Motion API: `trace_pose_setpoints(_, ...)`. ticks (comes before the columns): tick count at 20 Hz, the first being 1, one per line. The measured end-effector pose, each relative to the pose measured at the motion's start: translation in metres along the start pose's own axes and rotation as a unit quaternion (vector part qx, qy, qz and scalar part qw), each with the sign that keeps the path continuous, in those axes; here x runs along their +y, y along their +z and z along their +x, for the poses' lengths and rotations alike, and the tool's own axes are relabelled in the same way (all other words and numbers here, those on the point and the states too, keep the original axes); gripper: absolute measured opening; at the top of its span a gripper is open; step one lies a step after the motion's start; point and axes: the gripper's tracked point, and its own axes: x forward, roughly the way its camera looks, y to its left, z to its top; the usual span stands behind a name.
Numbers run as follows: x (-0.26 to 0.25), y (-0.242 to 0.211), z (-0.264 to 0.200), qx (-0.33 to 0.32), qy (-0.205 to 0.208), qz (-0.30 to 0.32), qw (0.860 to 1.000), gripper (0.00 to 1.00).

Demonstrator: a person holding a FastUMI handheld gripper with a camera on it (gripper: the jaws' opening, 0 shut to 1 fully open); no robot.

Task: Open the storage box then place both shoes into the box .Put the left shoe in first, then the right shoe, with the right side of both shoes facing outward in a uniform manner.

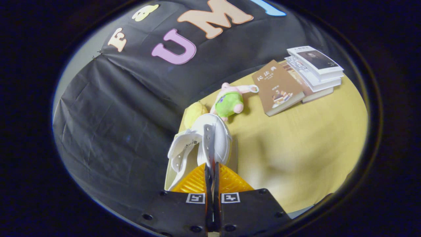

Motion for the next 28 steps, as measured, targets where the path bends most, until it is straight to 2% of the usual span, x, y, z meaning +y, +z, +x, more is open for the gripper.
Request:
trace_pose_setpoints(6, 0.037, -0.022, 0.037, 0.016, 0.007, -0.008, 1.000, 0.04)
trace_pose_setpoints(13, 0.047, -0.045, 0.075, 0.031, -0.012, -0.004, 0.999, 0.04)
trace_pose_setpoints(16, 0.044, -0.050, 0.082, 0.026, -0.033, -0.018, 0.999, 0.04)
trace_pose_setpoints(19, 0.028, -0.045, 0.083, 0.000, -0.059, -0.061, 0.996, 0.28)
trace_pose_setpoints(21, 0.042, -0.040, 0.087, -0.017, -0.041, -0.067, 0.997, 0.44)
trace_pose_setpoints(24, 0.033, -0.035, 0.076, -0.038, -0.069, -0.119, 0.990, 0.68)
trace_pose_setpoints(28, 0.050, -0.021, 0.048, -0.079, -0.035, -0.143, 0.986, 1.00)
